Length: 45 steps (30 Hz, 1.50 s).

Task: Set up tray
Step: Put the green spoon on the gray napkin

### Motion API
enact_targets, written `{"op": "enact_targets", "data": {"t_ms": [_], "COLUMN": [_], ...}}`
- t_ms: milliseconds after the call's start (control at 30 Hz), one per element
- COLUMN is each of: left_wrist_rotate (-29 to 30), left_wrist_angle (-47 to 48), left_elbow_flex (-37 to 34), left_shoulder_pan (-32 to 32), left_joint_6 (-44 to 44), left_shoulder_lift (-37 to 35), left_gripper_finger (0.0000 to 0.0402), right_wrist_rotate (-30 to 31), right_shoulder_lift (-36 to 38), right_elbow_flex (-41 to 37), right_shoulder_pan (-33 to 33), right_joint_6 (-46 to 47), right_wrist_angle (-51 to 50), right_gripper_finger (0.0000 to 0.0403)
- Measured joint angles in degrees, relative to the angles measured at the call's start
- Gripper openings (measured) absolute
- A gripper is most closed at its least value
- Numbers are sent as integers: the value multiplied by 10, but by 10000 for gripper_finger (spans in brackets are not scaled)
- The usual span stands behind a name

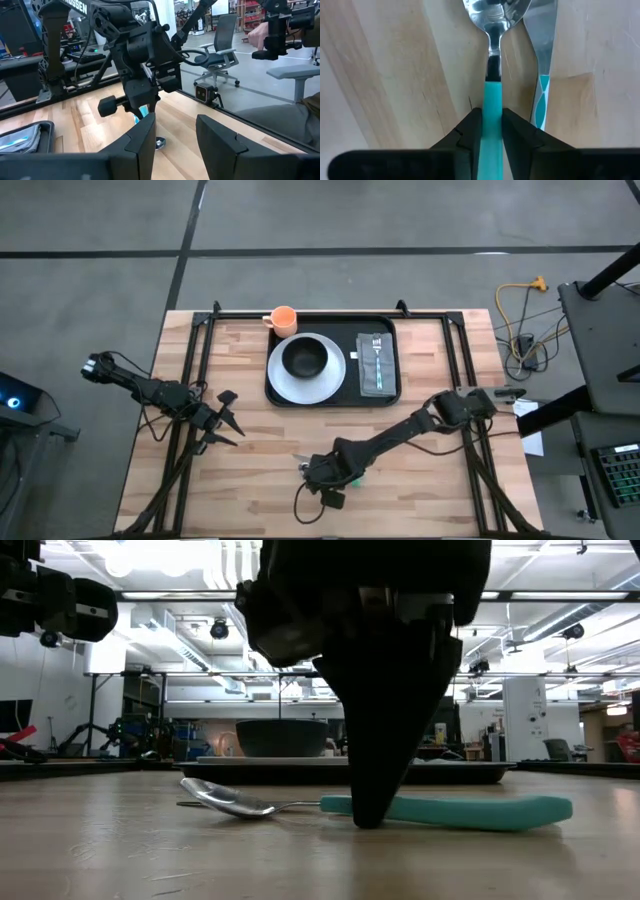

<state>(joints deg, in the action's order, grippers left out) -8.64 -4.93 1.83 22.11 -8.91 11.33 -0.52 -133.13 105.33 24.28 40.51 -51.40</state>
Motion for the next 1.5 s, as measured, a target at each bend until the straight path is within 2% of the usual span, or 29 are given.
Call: {"op": "enact_targets", "data": {"t_ms": [233, 600, 867, 1100, 1267, 1500], "left_wrist_rotate": [0, 0, 0, 0, 0, 0], "left_wrist_angle": [0, 0, 0, 0, 0, 0], "left_elbow_flex": [0, 0, 0, 0, 0, 0], "left_shoulder_pan": [0, 0, 0, 0, 0, 0], "left_joint_6": [0, 0, 0, 0, 0, 0], "left_shoulder_lift": [0, 0, 0, 0, 0, 0], "left_gripper_finger": [122, 122, 122, 122, 122, 122], "right_wrist_rotate": [-10, 7, 24, 59, 110, 158], "right_shoulder_lift": [1, 4, 6, 15, 46, 108], "right_elbow_flex": [-1, 62, 110, 123, 116, 68], "right_shoulder_pan": [-6, -11, -48, -97, -139, -198], "right_joint_6": [5, 3, 70, 76, 101, 126], "right_wrist_angle": [-1, -15, -111, -198, -254, -262], "right_gripper_finger": [39, 37, 38, 37, 37, 37]}}
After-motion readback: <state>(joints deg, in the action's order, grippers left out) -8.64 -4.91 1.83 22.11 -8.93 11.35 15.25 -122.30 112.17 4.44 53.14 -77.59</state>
